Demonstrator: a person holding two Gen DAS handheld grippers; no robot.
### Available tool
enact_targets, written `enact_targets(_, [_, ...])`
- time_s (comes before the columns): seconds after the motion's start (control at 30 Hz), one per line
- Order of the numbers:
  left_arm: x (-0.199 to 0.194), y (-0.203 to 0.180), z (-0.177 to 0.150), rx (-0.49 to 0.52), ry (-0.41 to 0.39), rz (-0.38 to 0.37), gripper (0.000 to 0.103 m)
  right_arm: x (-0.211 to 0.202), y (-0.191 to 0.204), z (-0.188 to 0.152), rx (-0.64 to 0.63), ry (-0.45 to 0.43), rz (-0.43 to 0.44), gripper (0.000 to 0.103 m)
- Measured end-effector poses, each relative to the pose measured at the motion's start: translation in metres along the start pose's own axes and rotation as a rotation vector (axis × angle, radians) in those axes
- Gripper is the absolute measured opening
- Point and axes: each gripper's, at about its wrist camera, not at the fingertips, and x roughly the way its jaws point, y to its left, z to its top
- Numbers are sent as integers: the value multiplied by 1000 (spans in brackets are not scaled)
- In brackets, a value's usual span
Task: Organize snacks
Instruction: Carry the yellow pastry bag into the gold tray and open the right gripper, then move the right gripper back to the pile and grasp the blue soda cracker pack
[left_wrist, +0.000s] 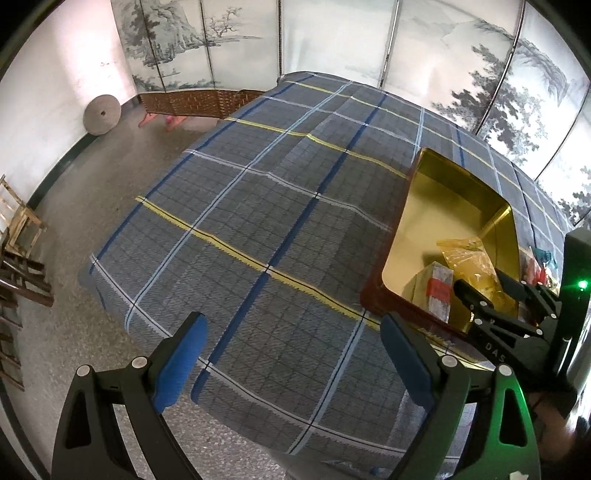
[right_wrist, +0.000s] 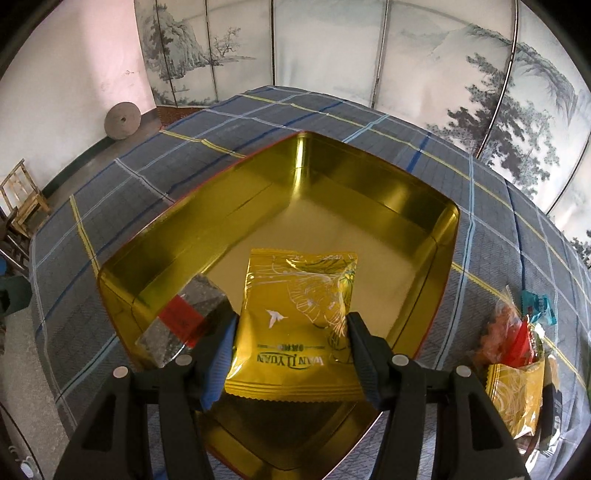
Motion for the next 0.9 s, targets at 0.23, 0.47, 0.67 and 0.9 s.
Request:
enact_targets(0.23, [1, -1, 0, -2, 2, -1, 93, -1, -1, 0, 4, -1, 4, 61])
enact_targets(0.47, [2, -5, -3, 10, 3, -8, 93, -6, -2, 0, 4, -9, 3, 61])
enact_targets(0.67, [-1, -17, -6, 29, -1, -20, 93, -19, -6, -1, 15, -30, 18, 61])
enact_targets(0.9, [-4, -35, -6, 57, -3, -35, 93, -38, -17, -4, 36, -61, 30, 61])
